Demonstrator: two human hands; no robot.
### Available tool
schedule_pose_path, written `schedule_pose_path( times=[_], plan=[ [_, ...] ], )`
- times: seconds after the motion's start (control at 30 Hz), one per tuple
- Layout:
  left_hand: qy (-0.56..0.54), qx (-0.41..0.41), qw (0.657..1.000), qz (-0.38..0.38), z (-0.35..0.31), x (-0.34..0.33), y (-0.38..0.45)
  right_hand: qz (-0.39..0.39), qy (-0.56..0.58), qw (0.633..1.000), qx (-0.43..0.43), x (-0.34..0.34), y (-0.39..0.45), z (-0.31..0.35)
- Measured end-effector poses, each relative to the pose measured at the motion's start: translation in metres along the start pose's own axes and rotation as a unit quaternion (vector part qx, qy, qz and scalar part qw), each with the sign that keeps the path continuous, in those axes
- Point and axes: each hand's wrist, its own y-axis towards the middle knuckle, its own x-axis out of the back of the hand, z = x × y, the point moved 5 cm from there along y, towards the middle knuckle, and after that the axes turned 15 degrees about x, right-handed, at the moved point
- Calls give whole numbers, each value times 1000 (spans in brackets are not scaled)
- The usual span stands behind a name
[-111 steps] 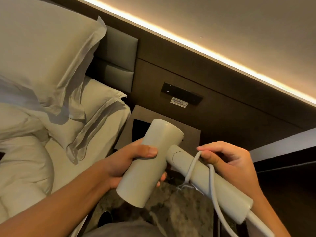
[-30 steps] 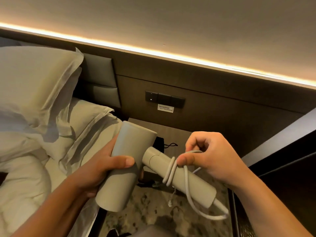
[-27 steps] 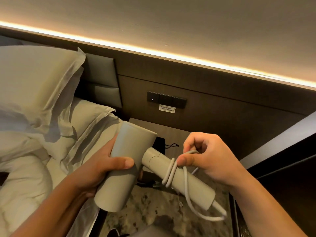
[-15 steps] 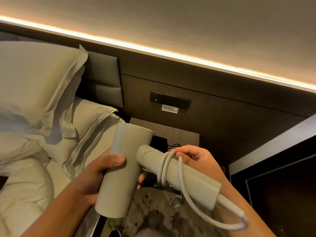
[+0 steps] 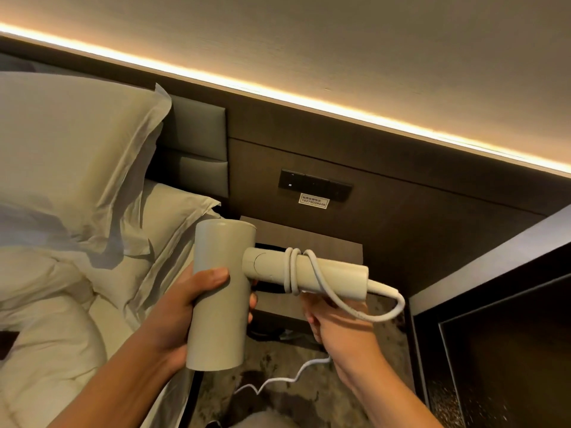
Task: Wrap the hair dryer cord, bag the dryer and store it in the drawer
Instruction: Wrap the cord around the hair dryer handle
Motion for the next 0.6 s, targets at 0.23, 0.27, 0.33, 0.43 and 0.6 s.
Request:
schedule_pose_path(
  times=[0.23,0.27,0.33,0.43,0.6],
  plan=[
    [-27,-18,997,-65,-4,34,-7,39,-83,994,59,-38,-8,9],
    [-30,-16,997,-69,-4,38,-8,43,-96,992,67,-43,-9,10],
    [-34,-17,996,-75,-5,45,-10,46,-123,988,86,-49,-12,12],
    [-25,-50,993,-102,-12,57,-12,88,-188,974,95,-58,-17,12],
    [92,-111,961,-234,-31,81,-14,117,-261,952,107,-66,-27,7]
  ],
)
